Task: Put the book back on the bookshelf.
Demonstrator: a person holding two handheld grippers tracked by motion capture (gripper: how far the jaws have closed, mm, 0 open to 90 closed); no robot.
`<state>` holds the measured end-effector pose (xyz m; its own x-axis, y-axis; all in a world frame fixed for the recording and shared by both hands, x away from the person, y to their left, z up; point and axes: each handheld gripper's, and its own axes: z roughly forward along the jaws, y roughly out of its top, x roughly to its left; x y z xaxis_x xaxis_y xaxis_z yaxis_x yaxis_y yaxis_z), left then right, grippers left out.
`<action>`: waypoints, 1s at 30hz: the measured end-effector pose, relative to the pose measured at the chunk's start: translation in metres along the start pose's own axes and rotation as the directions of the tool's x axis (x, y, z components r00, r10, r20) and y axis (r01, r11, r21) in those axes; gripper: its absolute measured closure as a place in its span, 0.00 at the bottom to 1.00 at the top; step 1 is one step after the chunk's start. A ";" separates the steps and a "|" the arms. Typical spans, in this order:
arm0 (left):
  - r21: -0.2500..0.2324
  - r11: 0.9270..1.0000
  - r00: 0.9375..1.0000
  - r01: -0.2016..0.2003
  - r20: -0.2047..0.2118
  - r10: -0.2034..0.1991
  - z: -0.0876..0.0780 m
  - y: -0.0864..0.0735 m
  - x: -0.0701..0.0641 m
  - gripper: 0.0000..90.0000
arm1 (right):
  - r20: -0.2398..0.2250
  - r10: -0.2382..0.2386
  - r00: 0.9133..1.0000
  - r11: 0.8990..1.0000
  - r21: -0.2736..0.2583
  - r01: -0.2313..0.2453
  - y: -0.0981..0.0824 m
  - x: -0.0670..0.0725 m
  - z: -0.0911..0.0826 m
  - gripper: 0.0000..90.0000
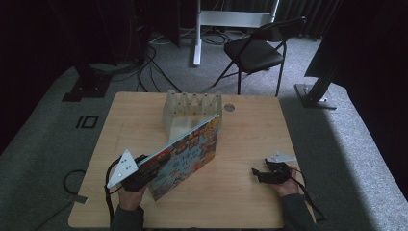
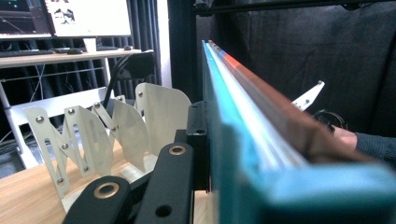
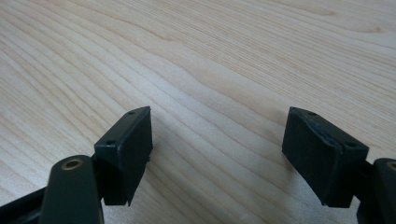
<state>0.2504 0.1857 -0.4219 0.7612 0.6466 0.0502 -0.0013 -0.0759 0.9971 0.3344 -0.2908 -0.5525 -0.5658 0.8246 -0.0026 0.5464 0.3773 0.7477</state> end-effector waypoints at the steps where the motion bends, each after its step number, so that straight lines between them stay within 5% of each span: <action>1: -0.001 1.000 1.000 0.001 -0.002 -0.001 0.000 0.000 0.000 0.89 | 0.000 0.000 1.000 1.000 0.000 0.000 0.000 0.000 0.000 0.27; 30: -0.004 1.000 0.998 0.013 -0.058 -0.013 -0.006 -0.001 0.001 0.89 | 0.000 0.002 1.000 1.000 0.000 -0.002 0.000 0.000 0.000 0.27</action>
<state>0.2472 0.1913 -0.4225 0.7220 0.6907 0.0406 0.0057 -0.0645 0.9979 0.3343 -0.2908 -0.5525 -0.5650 0.8251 -0.0011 0.5476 0.3760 0.7475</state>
